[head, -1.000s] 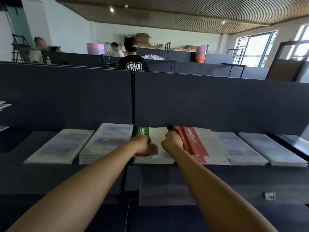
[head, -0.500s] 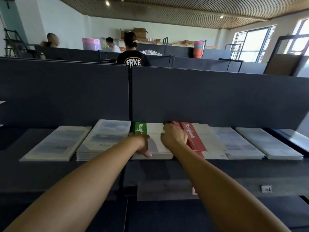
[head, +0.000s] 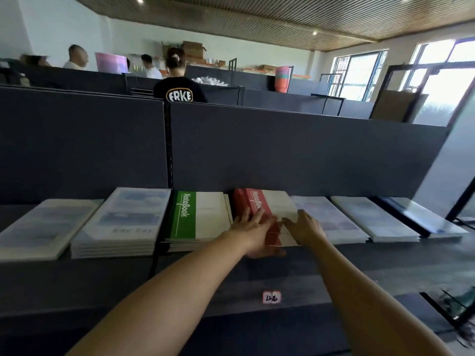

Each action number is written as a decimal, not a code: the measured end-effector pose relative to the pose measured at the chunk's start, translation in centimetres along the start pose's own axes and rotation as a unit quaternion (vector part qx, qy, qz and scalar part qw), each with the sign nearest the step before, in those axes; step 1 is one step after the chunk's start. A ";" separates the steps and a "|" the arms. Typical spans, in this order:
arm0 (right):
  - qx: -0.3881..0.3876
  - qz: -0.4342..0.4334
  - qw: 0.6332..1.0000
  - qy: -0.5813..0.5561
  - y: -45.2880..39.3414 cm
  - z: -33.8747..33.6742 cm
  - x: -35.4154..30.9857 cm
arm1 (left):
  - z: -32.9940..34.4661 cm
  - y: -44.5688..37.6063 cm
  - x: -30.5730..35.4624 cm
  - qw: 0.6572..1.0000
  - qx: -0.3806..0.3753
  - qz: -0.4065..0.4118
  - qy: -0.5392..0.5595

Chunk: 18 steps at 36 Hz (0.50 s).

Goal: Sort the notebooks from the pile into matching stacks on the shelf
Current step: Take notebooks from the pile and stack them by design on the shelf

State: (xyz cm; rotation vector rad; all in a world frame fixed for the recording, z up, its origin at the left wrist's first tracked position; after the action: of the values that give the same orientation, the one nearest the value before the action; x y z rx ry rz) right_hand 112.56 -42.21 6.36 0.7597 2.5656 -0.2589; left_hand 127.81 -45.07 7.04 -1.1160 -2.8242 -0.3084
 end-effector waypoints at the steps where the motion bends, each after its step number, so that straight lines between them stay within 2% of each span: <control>1: -0.003 -0.009 1.000 0.003 -0.1 0.1 -0.3 | 0.1 -0.2 -0.1 1.000 -0.005 -0.008 -0.006; 9: -0.029 -0.049 0.998 -0.004 -1.4 0.0 -0.8 | -0.2 -1.8 -0.6 1.000 0.005 -0.021 -0.018; 11: -0.087 -0.061 0.993 -0.059 -1.4 -0.1 -0.2 | -0.3 -2.1 -0.9 1.000 0.013 -0.023 -0.011; 13: -0.191 -0.066 0.976 -0.085 -0.8 -0.3 0.2 | -0.4 -2.2 -1.3 0.999 0.018 -0.027 0.000; 15: -0.256 -0.070 0.963 -0.038 -0.3 -0.9 0.7 | -0.4 -2.3 -1.6 1.000 0.017 -0.026 -0.005; 18: -0.222 -0.094 0.969 0.055 -0.6 -1.9 0.8 | -0.4 -2.5 -1.5 0.999 0.013 -0.027 -0.014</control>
State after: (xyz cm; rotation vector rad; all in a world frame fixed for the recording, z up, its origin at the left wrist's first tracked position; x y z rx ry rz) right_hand 110.96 -41.80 7.66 0.3723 2.6568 0.3019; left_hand 127.22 -47.94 6.79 -1.0490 -2.8778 -0.2612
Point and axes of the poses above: each hand's wrist, its own y-axis away from the middle knuckle, its own z-axis out of the palm, x = y × z, the point moved 6 cm from there along -y, towards the middle knuckle, and after that the axes turned 5 degrees about -z, right-handed, at the moved point
